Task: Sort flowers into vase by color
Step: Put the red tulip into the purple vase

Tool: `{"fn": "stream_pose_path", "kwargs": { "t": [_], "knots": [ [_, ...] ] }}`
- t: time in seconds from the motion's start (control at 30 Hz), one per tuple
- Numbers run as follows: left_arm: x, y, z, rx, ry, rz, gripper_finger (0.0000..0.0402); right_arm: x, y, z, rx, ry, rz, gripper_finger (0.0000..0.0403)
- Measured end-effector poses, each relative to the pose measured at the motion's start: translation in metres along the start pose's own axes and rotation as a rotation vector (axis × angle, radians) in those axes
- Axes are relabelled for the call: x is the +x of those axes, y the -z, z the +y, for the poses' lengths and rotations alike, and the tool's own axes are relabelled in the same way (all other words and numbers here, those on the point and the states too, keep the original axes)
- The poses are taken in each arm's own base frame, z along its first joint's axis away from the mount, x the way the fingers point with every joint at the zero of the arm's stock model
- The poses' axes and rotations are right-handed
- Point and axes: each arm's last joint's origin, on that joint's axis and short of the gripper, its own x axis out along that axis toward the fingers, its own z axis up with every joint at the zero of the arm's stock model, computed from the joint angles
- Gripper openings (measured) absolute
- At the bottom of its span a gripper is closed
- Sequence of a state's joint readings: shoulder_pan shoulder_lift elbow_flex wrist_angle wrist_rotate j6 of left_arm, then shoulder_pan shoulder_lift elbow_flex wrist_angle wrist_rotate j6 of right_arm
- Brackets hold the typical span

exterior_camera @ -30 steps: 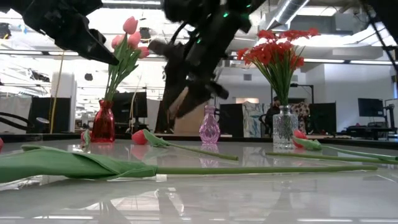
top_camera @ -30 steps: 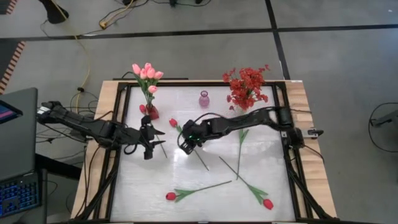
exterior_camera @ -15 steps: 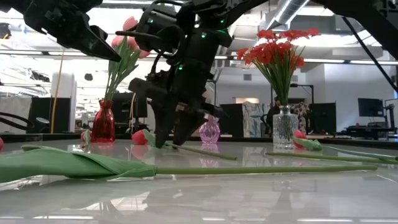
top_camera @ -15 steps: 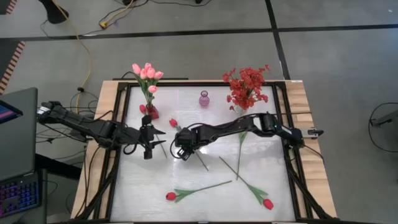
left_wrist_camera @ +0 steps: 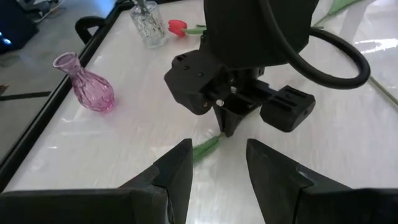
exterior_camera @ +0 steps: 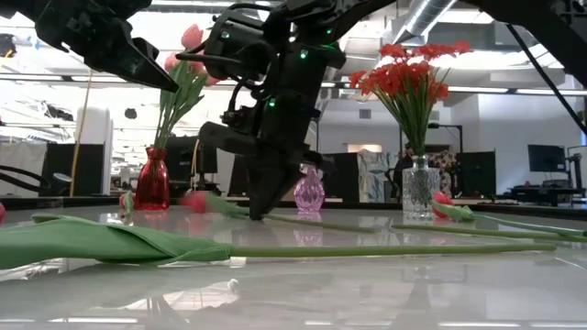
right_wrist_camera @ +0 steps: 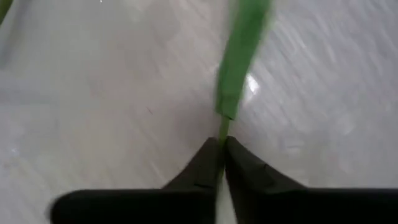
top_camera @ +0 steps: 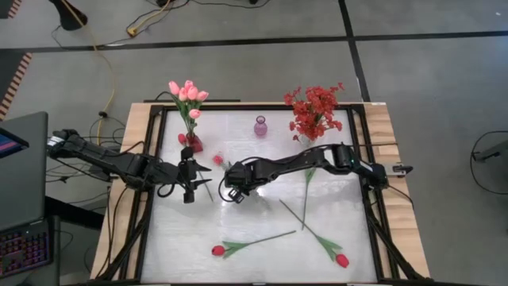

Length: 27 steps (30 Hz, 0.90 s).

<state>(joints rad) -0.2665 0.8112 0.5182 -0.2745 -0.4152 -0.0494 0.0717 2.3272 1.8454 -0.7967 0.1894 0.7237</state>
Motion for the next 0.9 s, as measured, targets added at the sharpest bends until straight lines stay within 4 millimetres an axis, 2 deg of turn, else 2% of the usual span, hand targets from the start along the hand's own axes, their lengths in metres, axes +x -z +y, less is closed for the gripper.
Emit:
{"fn": "stream_pose_path", "kwargs": {
  "t": [0.1,0.27,0.47,0.67,0.9],
  "knots": [
    [0.000,0.000,0.000,0.000,0.000,0.000,0.0139,-0.003,0.001,0.001,-0.026,0.000,-0.005,0.0016],
    [0.000,0.000,0.000,-0.005,0.000,0.003,0.0139,-0.016,0.003,0.004,-0.028,-0.006,-0.019,0.0029],
    [-0.002,0.000,0.001,-0.009,0.001,-0.005,0.0139,-0.064,0.004,0.007,-0.044,0.017,-0.129,0.0015],
    [-0.015,-0.004,0.006,-0.025,0.004,-0.076,0.0139,-0.112,0.012,0.007,-0.068,0.095,-0.278,0.0015],
    [-0.032,-0.008,0.014,-0.061,-0.004,-0.163,0.0139,-0.139,0.029,-0.017,-0.004,0.164,-0.516,0.0015]
  ]
}}
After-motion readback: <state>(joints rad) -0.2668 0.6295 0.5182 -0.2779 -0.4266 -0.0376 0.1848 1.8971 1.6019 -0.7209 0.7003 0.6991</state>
